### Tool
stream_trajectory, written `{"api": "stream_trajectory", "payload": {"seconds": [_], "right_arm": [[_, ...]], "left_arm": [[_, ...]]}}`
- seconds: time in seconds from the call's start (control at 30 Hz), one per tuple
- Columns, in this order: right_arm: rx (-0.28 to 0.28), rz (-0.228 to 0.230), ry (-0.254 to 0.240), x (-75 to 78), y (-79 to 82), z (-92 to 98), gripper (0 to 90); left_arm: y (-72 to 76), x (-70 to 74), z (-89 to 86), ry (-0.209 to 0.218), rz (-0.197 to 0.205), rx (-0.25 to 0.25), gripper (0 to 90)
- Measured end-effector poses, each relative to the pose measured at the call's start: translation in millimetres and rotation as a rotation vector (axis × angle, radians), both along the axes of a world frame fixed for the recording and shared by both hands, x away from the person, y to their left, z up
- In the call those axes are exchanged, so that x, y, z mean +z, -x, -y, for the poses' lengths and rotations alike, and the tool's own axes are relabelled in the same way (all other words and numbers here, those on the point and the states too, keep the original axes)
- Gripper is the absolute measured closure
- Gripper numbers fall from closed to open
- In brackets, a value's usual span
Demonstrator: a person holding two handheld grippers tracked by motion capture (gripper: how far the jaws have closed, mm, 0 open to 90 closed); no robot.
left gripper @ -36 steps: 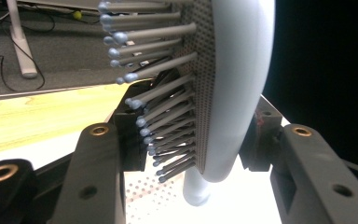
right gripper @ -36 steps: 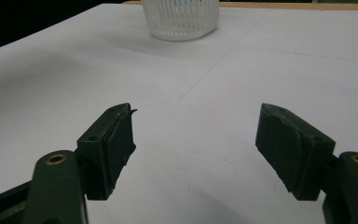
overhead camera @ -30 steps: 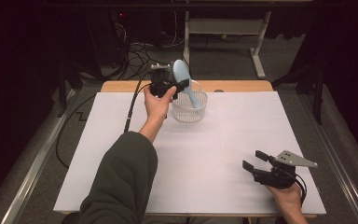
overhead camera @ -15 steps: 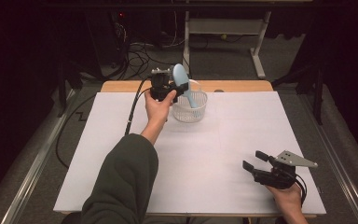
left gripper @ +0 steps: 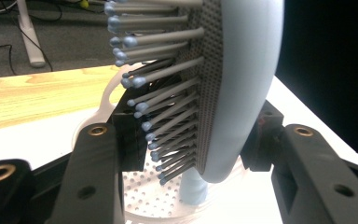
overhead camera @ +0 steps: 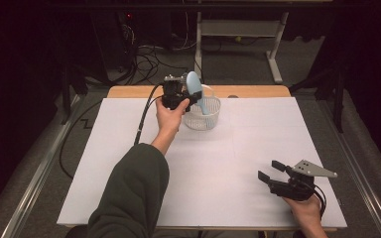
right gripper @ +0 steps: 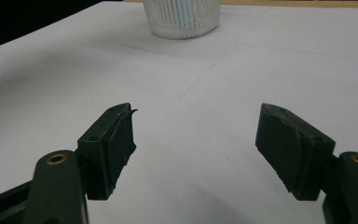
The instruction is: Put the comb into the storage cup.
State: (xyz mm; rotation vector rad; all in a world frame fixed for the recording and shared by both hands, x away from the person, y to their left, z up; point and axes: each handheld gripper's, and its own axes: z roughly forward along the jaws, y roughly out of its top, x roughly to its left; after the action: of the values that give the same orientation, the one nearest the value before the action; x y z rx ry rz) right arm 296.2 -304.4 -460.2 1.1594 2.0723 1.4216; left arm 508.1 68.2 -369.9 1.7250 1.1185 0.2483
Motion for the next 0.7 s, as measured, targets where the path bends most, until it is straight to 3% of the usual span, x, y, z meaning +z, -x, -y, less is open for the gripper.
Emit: {"api": "stream_trajectory", "payload": {"seconds": [0.23,0.7], "right_arm": [[0.0,-0.008,-0.002,-0.4,-0.5,-0.1,28.5],[0.001,-0.023,0.003,-1.8,-1.8,-0.7,28.6]], "left_arm": [[1.5,-7.5,-6.2,0.002,-0.005,0.014,50.5],[6.3,-3.1,-11.9,-0.071,-0.018,-0.009,46.2]]}}
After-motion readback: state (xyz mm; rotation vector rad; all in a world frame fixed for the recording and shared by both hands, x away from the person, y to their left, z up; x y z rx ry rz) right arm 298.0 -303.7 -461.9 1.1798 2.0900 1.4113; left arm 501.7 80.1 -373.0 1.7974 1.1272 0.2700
